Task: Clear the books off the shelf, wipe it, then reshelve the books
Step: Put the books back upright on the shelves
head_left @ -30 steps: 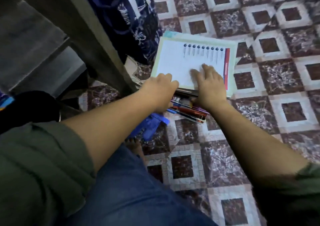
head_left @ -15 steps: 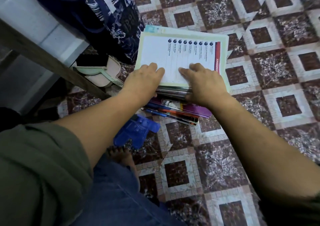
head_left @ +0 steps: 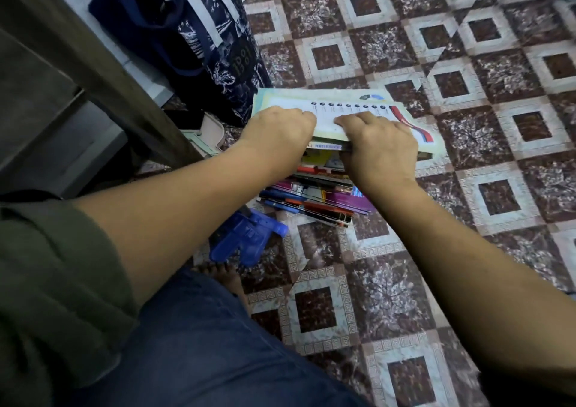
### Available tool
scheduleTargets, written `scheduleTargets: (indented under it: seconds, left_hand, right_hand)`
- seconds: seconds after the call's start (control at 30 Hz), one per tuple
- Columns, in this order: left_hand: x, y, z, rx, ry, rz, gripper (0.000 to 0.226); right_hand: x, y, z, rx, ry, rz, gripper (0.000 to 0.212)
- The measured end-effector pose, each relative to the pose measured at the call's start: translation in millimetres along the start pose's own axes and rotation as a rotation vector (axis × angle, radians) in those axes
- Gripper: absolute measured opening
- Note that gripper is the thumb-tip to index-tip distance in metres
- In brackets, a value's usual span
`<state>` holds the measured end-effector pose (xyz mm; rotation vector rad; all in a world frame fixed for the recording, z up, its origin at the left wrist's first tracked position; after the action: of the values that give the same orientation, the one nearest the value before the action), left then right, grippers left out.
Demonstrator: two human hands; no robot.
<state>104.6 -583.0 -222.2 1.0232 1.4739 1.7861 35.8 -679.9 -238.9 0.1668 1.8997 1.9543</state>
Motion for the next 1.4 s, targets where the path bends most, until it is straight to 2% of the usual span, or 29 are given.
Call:
scheduleTargets:
  seconds: [0.1, 0.2, 0.37, 0.5, 0.57, 0.67, 0.77, 0.9, 1.03, 1.17, 1.3, 1.33, 1.4]
  left_hand:
    - [26, 29, -5, -0.011, -0.020, -0.049, 0.018]
    - [61, 44, -13, -0.066, -0.115, -0.088, 0.022]
    - [118, 32, -19, -0.126, -0.169, 0.116, 0.025]
    - [168, 23, -7, -0.131, -0.104, 0.236, 0.027]
    - [198, 23, 9, -0.107, -0.032, 0.248, 0.026]
    - [248, 38, 45, -0.013, 0.149, 0.240, 0.029]
    - [301, 72, 78, -0.021, 0.328, 0.100, 0.030]
    - [374, 125, 119, -0.216, 0.590, -0.156, 0.029]
    - [439, 163, 159, -0.401, 0.860, -0.313, 0.029]
    - [483, 151, 208, -0.510, 0.960, -0.458, 0.032]
    - [501, 96, 241, -0.592, 0.984, -0.402, 0.032]
    - [502, 78, 246, -0.567, 0.985, -0.369, 0.030]
    - [504, 40, 255, -0.436, 0.983, -0.301, 0.028]
  right_hand:
    - [18, 49, 3, 0.019, 0.006, -0.094, 0.028]
    - [50, 78, 15, -0.012, 0.032, -0.038, 0.028]
    - [103, 83, 52, -0.090, 0.089, 0.116, 0.029]
    - [127, 74, 94, -0.116, 0.182, 0.235, 0.033]
    - [132, 80, 120, -0.127, 0.247, 0.224, 0.031]
    - [128, 109, 167, -0.123, 0.368, 0.084, 0.024]
    - [119, 145, 222, -0.166, 0.482, -0.073, 0.023]
    - [104, 204, 297, -0.269, 0.626, -0.366, 0.024]
    - [92, 253, 377, -0.380, 0.787, -0.603, 0.024]
    - [81, 261, 455, -0.390, 0.896, -0.749, 0.019]
    - [82, 212, 512, -0.400, 1.031, -0.628, 0.030]
    - [84, 197, 521, -0.390, 1.055, -0.562, 0.033]
    - [88, 158, 535, -0.274, 1.092, -0.301, 0.036]
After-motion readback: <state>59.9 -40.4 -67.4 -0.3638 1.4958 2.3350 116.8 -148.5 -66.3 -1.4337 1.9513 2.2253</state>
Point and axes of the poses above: each hand's wrist, its own x-axis away from the middle knuckle, its own y-axis out of the back of the hand, z = x × y, the point moved 7 cm from there along -x, towards the middle knuckle, and after that the axes turned 2 degrees about z, right-handed, at the moved point
